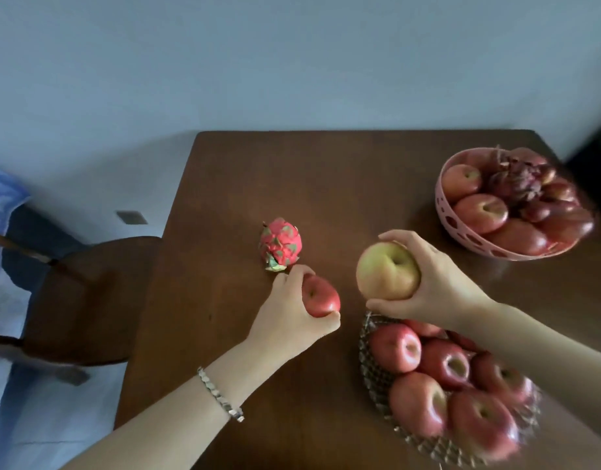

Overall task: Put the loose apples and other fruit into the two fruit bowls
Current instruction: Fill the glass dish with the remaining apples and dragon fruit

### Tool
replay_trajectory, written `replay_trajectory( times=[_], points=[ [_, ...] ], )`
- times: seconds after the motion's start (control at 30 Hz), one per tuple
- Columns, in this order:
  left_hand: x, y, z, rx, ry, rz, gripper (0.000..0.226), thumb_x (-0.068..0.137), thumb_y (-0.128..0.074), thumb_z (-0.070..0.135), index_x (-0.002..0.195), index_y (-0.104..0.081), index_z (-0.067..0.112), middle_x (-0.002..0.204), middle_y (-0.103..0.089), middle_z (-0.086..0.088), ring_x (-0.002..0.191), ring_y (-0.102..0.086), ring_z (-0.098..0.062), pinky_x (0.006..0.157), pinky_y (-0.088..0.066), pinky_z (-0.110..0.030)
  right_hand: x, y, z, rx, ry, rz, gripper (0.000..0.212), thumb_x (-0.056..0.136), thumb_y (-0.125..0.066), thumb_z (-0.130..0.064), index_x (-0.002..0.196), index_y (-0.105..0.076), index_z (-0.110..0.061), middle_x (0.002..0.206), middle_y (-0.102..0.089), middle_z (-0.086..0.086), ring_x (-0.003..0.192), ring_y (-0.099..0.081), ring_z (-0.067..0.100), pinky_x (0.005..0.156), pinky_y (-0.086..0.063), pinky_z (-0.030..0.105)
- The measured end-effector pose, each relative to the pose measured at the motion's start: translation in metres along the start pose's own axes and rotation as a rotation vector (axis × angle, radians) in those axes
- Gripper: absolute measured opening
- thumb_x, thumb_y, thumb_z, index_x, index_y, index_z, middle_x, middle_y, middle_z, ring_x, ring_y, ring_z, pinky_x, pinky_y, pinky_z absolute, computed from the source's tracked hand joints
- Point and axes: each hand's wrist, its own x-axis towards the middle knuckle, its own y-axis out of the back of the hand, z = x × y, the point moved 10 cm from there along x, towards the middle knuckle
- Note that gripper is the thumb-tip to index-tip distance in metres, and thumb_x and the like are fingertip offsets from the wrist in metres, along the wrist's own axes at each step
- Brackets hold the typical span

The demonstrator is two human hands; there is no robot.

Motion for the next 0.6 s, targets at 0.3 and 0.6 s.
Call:
replay_trajectory(
  times=[0.3,0.6],
  points=[
    [-0.063,-0.106,0.086,0.085,-0.152,-0.16,0.061,0.062,-0.071,0.05,0.109,-0.034,0.043,0.11,-0.042,0.011,0.094,-0.055,-0.011,0.081,-0.052,-0.032,-0.084,0.025,0.102,0.0,-0.127,0.025,0.079,0.048,-0.085,-0.043,0.114,-0.041,-0.042,0.107,-0.048,-0.026,0.098,-0.047,-0.003,0.086,-0.036,0.009],
    [-0.082,-0.162,0.114,0.245,-0.214,-0.138,0.06,0.065,-0.068,0.047,0.111,-0.032,0.034,0.109,-0.044,0.016,0.095,-0.053,-0.01,0.071,-0.046,-0.026,-0.091,-0.006,0.119,0.068,-0.035,-0.215,0.062,0.082,-0.064,-0.04,0.134,-0.033,-0.029,0.119,-0.042,-0.007,0.114,-0.039,0.011,0.101,-0.033,0.029]
  ],
)
